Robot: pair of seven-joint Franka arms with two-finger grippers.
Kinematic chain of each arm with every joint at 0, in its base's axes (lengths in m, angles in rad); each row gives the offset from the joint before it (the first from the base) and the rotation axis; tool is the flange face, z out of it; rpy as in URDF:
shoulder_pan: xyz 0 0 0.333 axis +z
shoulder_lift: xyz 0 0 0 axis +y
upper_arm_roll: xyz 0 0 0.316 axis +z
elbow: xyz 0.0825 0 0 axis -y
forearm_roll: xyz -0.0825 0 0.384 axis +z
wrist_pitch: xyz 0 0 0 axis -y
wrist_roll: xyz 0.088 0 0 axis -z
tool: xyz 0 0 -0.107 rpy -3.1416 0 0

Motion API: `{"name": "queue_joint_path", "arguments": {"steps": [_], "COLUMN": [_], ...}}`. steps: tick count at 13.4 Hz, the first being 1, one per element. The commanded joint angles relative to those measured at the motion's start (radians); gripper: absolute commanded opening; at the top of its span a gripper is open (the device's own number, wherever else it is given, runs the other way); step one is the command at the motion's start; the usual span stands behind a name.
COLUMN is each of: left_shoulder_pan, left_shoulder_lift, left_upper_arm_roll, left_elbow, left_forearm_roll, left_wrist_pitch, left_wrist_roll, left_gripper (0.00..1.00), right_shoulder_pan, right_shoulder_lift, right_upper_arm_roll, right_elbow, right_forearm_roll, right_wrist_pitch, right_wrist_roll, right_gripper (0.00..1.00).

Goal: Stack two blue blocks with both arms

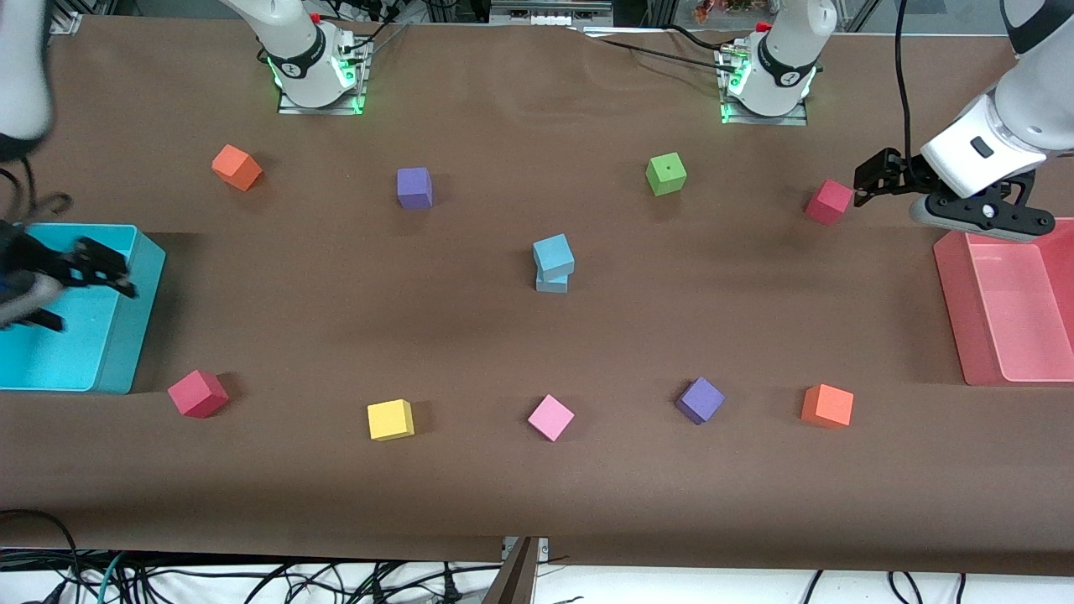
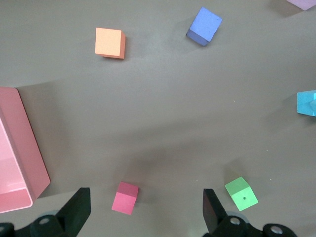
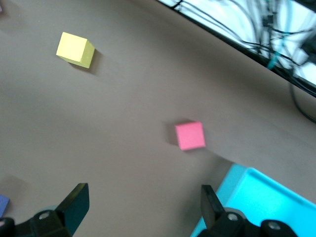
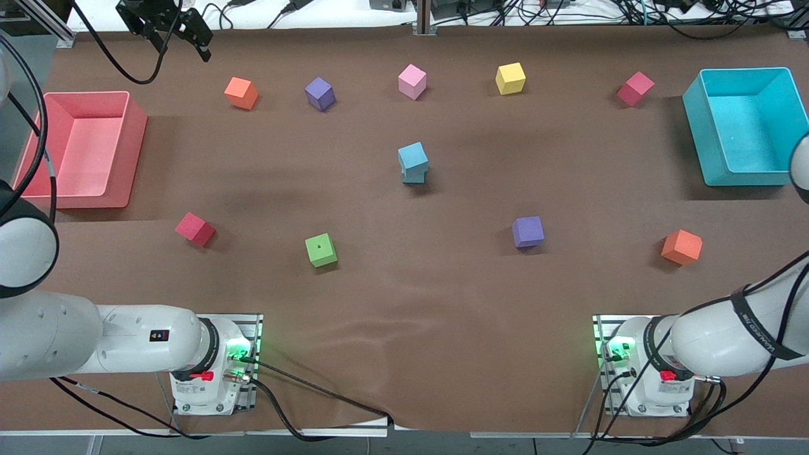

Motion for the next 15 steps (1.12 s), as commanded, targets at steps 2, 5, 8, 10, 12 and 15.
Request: {"name": "queue_joint_path", "arguments": {"steps": [2,5,8,10,12,15], "left_shoulder_pan": [-0.001,0.01,0.005,0.004,0.0,-0.001], "left_shoulder_lift": [-0.038,-0.032,-0.031,-0.016,-0.014,-0.012], "left_upper_arm_roll": [-0.002,-0.001,0.01,0.013,0.021,0.025], "left_elbow": [-0.051,-0.024,-0.021,-0.003,0.005,0.015], "left_forearm_roll": [-0.011,-0.011,-0.011,-0.015,-0.015,-0.018], "left_wrist_pitch": [0.032,0.031,0.02,0.011,-0.002,-0.023], "left_wrist_roll": [0.003,0.003,0.003,0.005,0.005,0.005], "left_gripper": [1.0,1.0,1.0,1.0,1.0,1.0], "right_shoulder_pan": [-0.056,-0.102,-0.109,-0.107,-0.106,-0.107], "right_shoulder_lift": [-0.099,-0.142,-0.163,-0.16,-0.156,-0.145], "right_upper_arm_roll": [0.04,0.143,0.165,0.166,0.171,0.185], "right_elbow": [-0.055,-0.069,-0.094,-0.1,-0.109,-0.101], "right_forearm_roll": [-0.052,-0.058,-0.093,-0.132,-0.133,-0.139], "right_wrist_pitch": [-0.059,-0.143,-0.224,-0.256,-0.257,-0.264], "right_wrist_roll": [0.114,0.531,0.605,0.608,0.608,0.608], "right_gripper": [1.0,1.0,1.0,1.0,1.0,1.0]}}
